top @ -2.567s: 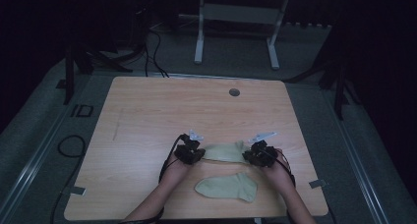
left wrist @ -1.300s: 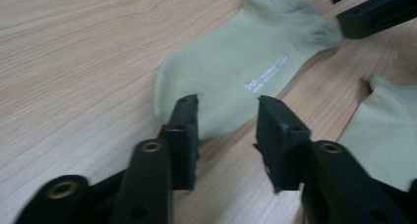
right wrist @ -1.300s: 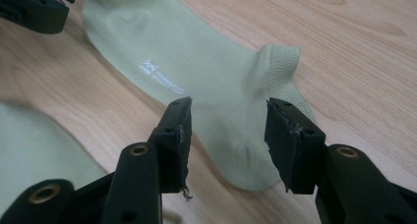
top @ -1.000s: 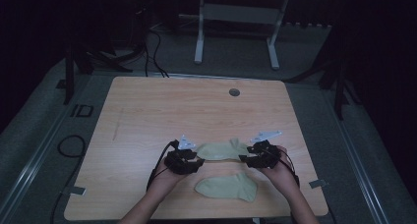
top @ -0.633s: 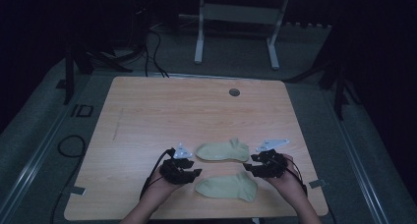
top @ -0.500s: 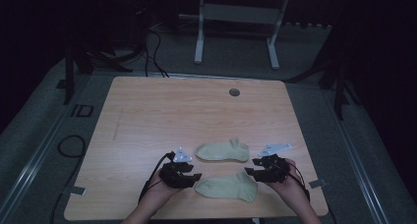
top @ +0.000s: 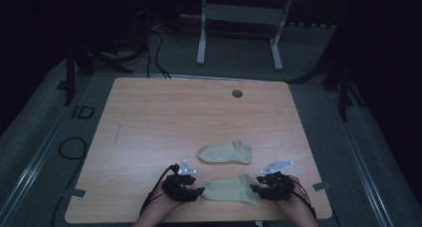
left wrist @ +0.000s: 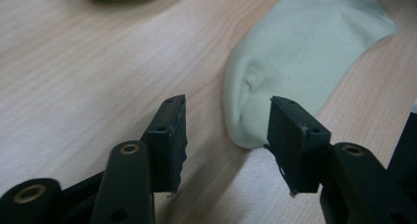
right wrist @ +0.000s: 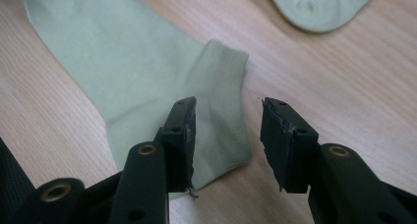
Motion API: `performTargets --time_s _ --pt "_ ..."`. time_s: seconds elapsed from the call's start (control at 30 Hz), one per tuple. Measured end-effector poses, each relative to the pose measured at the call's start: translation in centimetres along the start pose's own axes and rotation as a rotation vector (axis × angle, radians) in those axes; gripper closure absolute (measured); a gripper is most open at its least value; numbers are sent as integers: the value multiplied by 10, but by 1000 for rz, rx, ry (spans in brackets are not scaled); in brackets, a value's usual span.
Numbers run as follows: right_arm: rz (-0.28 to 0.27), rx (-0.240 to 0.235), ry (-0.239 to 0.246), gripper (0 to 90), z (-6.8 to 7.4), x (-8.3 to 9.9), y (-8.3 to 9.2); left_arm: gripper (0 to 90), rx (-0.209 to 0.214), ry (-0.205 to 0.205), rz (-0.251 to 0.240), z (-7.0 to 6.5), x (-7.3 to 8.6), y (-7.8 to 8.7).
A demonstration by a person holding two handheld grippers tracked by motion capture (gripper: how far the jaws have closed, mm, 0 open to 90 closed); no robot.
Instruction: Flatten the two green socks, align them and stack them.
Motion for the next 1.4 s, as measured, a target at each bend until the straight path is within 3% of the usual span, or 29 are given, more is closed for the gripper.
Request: performTargets --time_s 0.33,0.43,0.6,0.87,1.17,1.4 --pt "45 17 22 681 3 6 -5 624 -14 -51 4 -7 2 -7" --pt "43 19 18 760 6 7 -5 728 -29 -79 6 -8 2 -7" --pt "35 26 20 810 7 8 -5 854 -22 -71 2 -9 3 -8" --pt "31 30 6 832 8 7 -4 873 -33 -83 -8 -12 1 -8" --pt "-2 14 -15 834 10 -1 8 873 -3 -70 -26 -9 -4 -2" --pt "-31 18 21 833 13 -18 17 873 -2 -62 -55 -7 -11 12"
Point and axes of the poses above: each handheld gripper's, and its own axes: y roughly backward along the jaws, x roughly out of its underside, z roughly to its left, the point moved 5 cm from there along -y, roughly forward along the jaws, and after that the axes turned 5 degrees about -z, right-handed, at the moved point
